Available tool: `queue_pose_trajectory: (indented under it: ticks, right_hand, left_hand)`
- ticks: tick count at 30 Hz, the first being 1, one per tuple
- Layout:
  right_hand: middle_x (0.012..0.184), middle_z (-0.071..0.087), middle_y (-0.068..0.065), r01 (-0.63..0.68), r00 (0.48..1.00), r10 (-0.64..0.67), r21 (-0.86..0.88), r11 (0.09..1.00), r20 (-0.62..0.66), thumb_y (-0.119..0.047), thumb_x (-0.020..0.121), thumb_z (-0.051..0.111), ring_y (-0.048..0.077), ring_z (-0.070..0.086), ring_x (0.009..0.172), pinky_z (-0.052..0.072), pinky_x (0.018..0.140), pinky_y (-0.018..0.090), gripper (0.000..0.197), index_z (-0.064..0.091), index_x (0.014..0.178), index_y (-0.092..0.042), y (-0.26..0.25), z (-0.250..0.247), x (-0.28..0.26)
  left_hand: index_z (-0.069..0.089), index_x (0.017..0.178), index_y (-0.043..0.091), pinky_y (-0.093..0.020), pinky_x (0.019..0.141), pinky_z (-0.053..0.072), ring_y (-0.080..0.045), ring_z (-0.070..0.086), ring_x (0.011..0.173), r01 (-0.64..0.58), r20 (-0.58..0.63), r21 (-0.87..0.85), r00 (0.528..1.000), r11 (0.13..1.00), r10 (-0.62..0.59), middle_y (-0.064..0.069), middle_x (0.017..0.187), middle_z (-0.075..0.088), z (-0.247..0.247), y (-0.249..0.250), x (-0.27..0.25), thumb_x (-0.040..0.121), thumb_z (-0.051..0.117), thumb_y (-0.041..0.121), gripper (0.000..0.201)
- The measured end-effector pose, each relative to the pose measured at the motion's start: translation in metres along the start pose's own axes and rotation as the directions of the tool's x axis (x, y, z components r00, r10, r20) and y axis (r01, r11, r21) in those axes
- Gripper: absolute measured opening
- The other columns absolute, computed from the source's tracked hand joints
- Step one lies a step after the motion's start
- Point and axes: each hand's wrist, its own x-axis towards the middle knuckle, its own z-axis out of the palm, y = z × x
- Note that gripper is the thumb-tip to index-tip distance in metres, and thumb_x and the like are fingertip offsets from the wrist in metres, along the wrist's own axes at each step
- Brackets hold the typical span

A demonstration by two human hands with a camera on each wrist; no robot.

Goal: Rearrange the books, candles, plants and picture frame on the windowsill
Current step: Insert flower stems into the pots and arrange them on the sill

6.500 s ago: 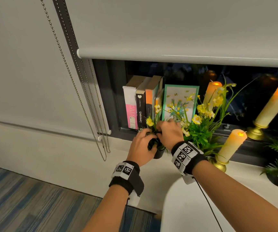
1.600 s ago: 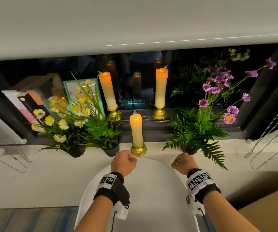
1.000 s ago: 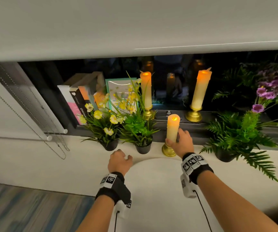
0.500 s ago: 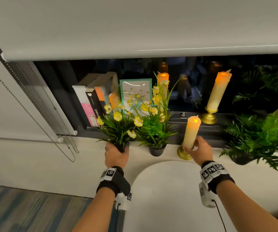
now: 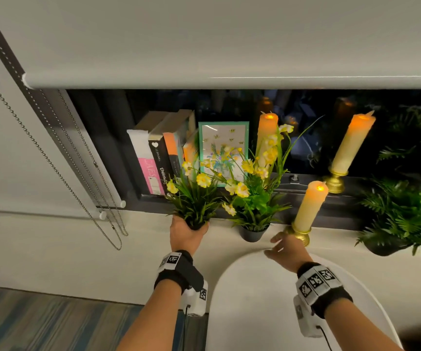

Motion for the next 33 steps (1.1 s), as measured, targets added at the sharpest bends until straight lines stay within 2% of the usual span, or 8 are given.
queue_pose_trajectory:
  ticks: [4,9,12,18,21,24,28,33]
  right_hand:
    - [0.108,0.067,0.006,0.007,0.997,-0.003,0.063,0.998,-0.072,-0.032,0.075,0.077,0.024,0.061,0.102,0.044,0.079,0.025,0.064,0.047,0.127,-0.009,-0.026,0.007,0.002]
    - [0.121,0.061,0.011,-0.01,0.993,0.022,0.108,0.994,-0.116,-0.034,0.072,0.08,0.03,0.057,0.111,0.037,0.076,0.024,0.066,0.046,0.122,-0.005,-0.041,0.014,0.006]
    - [0.121,0.06,0.014,-0.052,0.989,0.073,0.163,0.985,-0.125,-0.032,0.072,0.081,0.033,0.056,0.112,0.038,0.078,0.026,0.064,0.046,0.118,-0.004,-0.046,0.018,0.008]
    - [0.118,0.062,0.017,-0.038,0.984,0.08,0.251,0.967,-0.159,-0.031,0.07,0.083,0.035,0.057,0.112,0.046,0.087,0.036,0.062,0.046,0.112,-0.005,-0.048,0.029,0.012]
    - [0.117,0.063,0.014,-0.044,0.983,0.088,0.254,0.966,-0.163,-0.034,0.068,0.083,0.034,0.058,0.11,0.048,0.087,0.037,0.064,0.045,0.112,-0.007,-0.047,0.032,0.015]
    - [0.117,0.062,0.014,-0.052,0.984,0.096,0.274,0.96,-0.151,-0.033,0.068,0.083,0.034,0.058,0.11,0.048,0.089,0.038,0.065,0.044,0.113,-0.008,-0.046,0.034,0.017]
    - [0.114,0.063,0.014,-0.052,0.986,0.093,0.273,0.961,-0.137,-0.033,0.068,0.083,0.034,0.059,0.108,0.049,0.088,0.037,0.064,0.043,0.112,-0.008,-0.043,0.037,0.02]
    - [0.113,0.063,0.015,-0.068,0.987,0.105,0.28,0.958,-0.118,-0.03,0.072,0.077,0.035,0.06,0.102,0.05,0.084,0.038,0.058,0.042,0.114,-0.01,-0.039,0.038,0.023]
  left_hand:
    - [0.057,0.105,0.008,-0.026,0.08,0.048,-0.027,0.063,0.1,-0.016,-0.006,0.016,1.0,1.0,0.016,-0.008,0.104,0.068,-0.005,-0.001,0.002,0.059,0.087,0.031,0.06]
    - [0.058,0.103,0.009,-0.025,0.075,0.047,-0.027,0.064,0.095,0.005,-0.057,0.03,0.998,1.0,-0.003,-0.007,0.1,0.068,-0.017,-0.007,0.002,0.059,0.087,0.032,0.058]
    - [0.059,0.105,0.007,-0.024,0.075,0.046,-0.027,0.064,0.096,0.02,-0.069,0.041,0.997,0.999,-0.017,-0.008,0.102,0.068,-0.025,-0.012,0.007,0.06,0.088,0.032,0.059]
    - [0.058,0.101,0.001,-0.023,0.074,0.044,-0.027,0.062,0.094,0.042,-0.056,0.051,0.998,0.998,-0.04,-0.014,0.099,0.067,-0.032,-0.009,0.015,0.064,0.088,0.022,0.052]
    - [0.059,0.101,-0.001,-0.027,0.077,0.049,-0.028,0.065,0.092,0.034,-0.048,0.051,0.998,0.998,-0.031,-0.015,0.097,0.069,-0.031,-0.012,0.017,0.062,0.089,0.021,0.053]
    - [0.057,0.103,0.001,-0.038,0.081,0.055,-0.031,0.066,0.092,0.054,-0.037,0.075,0.998,0.996,-0.051,-0.014,0.096,0.068,-0.028,-0.019,0.018,0.062,0.088,0.025,0.056]
    - [0.052,0.109,0.004,-0.042,0.083,0.052,-0.033,0.061,0.101,0.071,-0.043,0.137,0.997,0.988,-0.066,-0.014,0.107,0.063,-0.027,-0.027,0.013,0.064,0.086,0.021,0.058]
    - [0.052,0.117,0.011,-0.044,0.084,0.053,-0.03,0.061,0.102,0.106,0.039,0.272,0.992,0.956,-0.121,-0.011,0.118,0.058,-0.022,-0.044,0.006,0.073,0.074,0.013,0.049]
